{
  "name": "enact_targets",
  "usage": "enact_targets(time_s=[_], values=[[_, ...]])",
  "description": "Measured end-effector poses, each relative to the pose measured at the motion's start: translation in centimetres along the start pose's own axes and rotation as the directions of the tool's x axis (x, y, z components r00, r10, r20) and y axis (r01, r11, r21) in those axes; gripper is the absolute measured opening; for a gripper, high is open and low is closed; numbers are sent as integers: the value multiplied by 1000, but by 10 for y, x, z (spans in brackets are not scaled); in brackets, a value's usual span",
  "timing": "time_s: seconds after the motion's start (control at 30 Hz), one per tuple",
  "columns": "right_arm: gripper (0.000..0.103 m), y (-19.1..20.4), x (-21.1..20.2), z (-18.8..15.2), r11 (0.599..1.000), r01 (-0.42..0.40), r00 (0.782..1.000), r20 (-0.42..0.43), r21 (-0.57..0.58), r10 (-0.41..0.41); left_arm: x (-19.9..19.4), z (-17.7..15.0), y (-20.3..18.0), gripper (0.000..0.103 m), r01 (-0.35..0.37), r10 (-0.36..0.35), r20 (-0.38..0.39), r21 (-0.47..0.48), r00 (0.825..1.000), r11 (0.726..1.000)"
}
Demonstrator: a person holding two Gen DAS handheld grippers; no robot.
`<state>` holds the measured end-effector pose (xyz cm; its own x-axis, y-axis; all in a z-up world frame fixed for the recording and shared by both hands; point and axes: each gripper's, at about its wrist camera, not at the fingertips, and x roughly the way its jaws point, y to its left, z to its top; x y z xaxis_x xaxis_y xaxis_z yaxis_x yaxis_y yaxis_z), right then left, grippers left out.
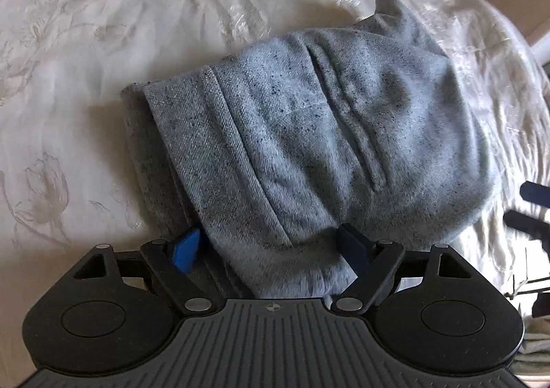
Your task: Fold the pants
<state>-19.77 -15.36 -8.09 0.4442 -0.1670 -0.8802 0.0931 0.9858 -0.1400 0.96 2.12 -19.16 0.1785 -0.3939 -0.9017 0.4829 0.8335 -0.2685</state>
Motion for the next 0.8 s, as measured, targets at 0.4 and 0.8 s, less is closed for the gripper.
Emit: enact_targets(time_s=[0.4,0.8], values=[[47,-60,77,11,909,11,984,-165,416,63,-4,-7,-7,83,-26,26,13,-31,1000,999],[43,-82,24,47,973,-52,999,4,225,53,-59,45,-17,84,-40,56,137,-117,989,992]])
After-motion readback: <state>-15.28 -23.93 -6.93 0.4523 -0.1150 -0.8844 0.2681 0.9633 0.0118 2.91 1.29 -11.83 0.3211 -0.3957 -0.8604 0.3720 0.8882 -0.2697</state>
